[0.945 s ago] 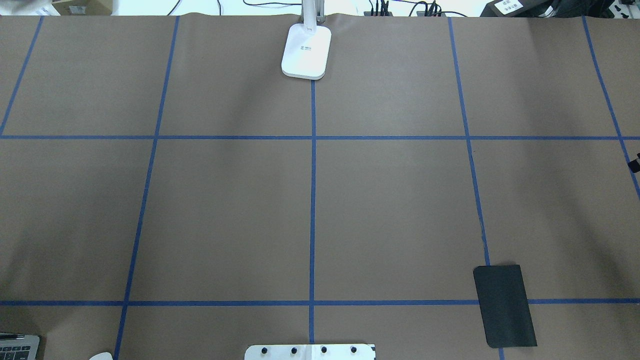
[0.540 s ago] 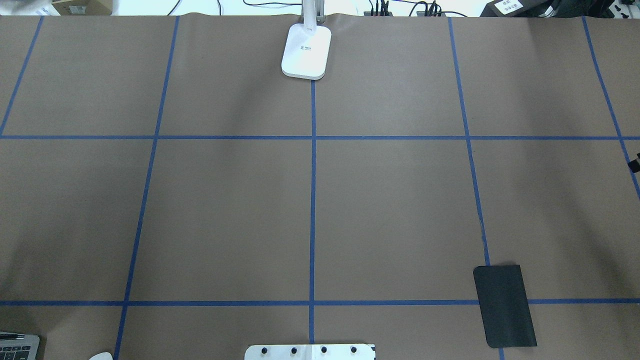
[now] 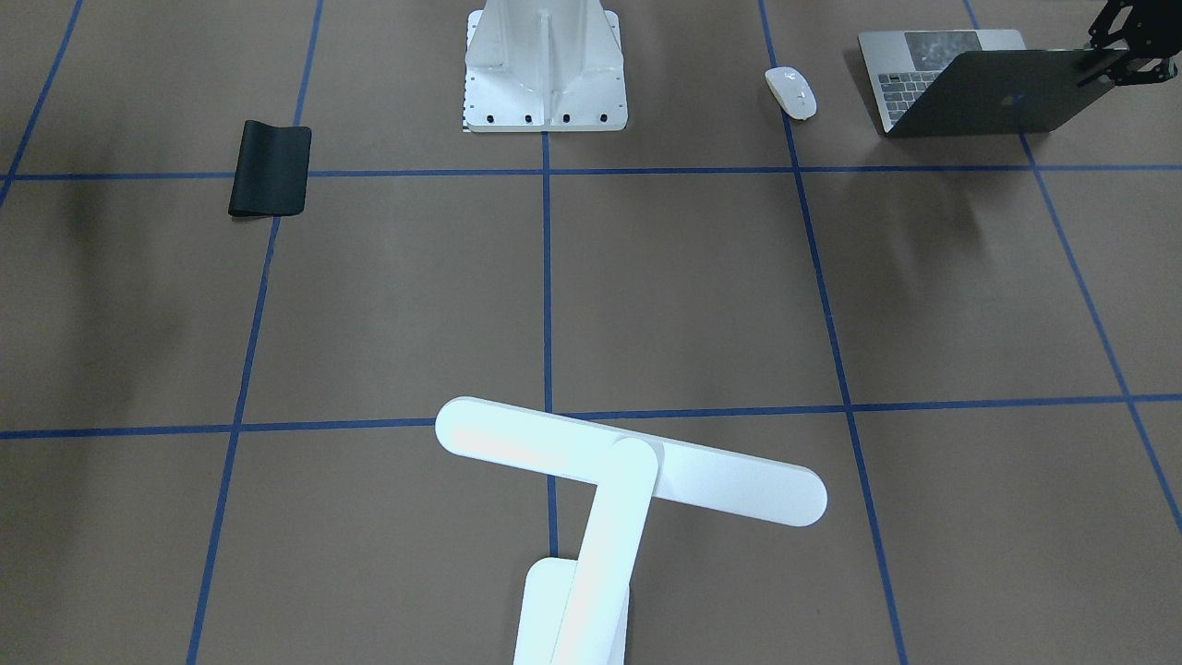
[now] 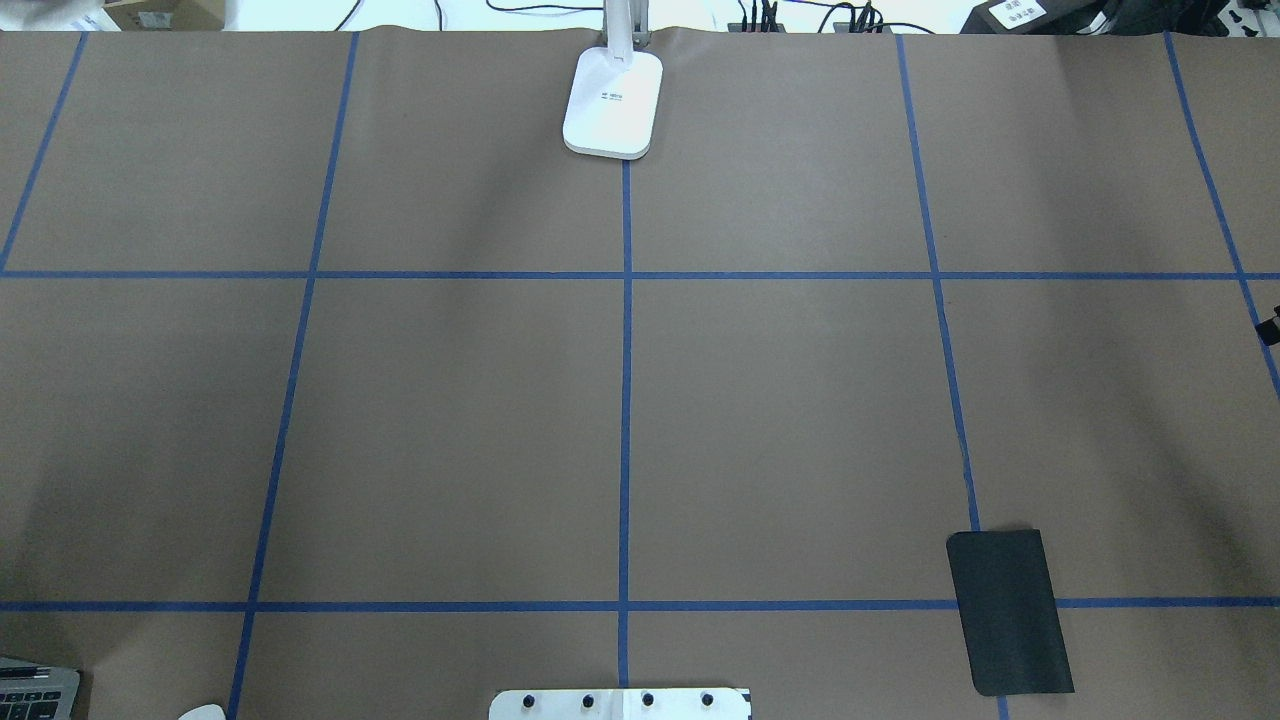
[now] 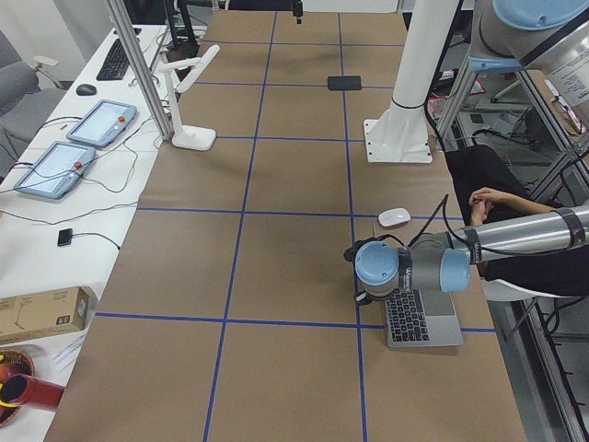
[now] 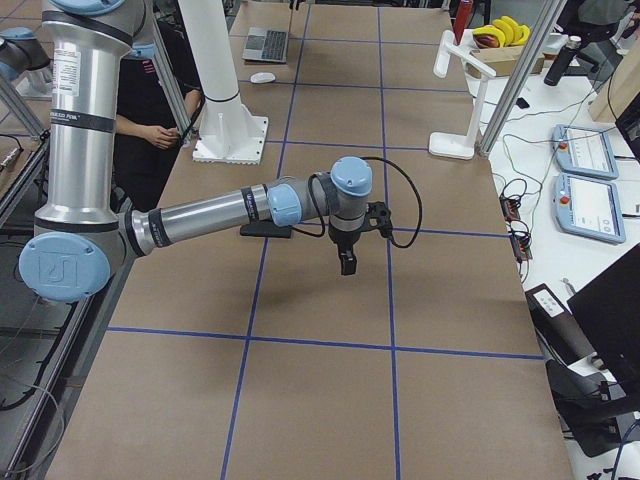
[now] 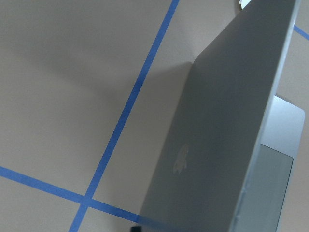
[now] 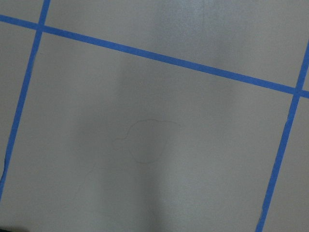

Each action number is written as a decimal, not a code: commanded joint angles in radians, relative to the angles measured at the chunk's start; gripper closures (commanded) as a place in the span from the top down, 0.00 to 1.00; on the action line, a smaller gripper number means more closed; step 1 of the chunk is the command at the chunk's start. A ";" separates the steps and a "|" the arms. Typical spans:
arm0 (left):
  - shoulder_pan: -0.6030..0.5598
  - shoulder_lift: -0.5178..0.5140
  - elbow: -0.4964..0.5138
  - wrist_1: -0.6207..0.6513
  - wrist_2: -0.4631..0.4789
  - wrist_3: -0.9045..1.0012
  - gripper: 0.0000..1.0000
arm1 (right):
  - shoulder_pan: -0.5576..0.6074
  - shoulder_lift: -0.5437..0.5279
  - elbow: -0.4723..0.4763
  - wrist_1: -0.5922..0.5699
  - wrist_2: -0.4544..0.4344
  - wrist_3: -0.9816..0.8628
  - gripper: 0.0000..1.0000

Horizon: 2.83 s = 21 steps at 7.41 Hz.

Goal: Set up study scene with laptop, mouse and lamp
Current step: 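Raise the lid with the left gripper to open the laptop, then drag the open laptop by its lid away from the robot toward the lamp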

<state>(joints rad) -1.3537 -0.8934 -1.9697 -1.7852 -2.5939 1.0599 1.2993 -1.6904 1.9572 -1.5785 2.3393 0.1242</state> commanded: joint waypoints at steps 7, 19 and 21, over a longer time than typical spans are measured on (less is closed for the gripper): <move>-0.057 0.002 0.002 0.001 -0.002 0.029 0.09 | 0.000 0.002 0.002 0.000 0.002 0.008 1.00; -0.346 -0.258 -0.012 0.306 -0.069 -0.099 0.09 | -0.002 0.029 -0.001 0.000 0.006 0.014 1.00; -0.346 -0.330 -0.014 0.305 -0.071 -0.225 0.09 | -0.002 0.029 -0.004 0.000 0.006 0.014 1.00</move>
<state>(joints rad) -1.6972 -1.1750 -1.9823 -1.4844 -2.6633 0.9109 1.2977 -1.6616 1.9551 -1.5785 2.3454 0.1380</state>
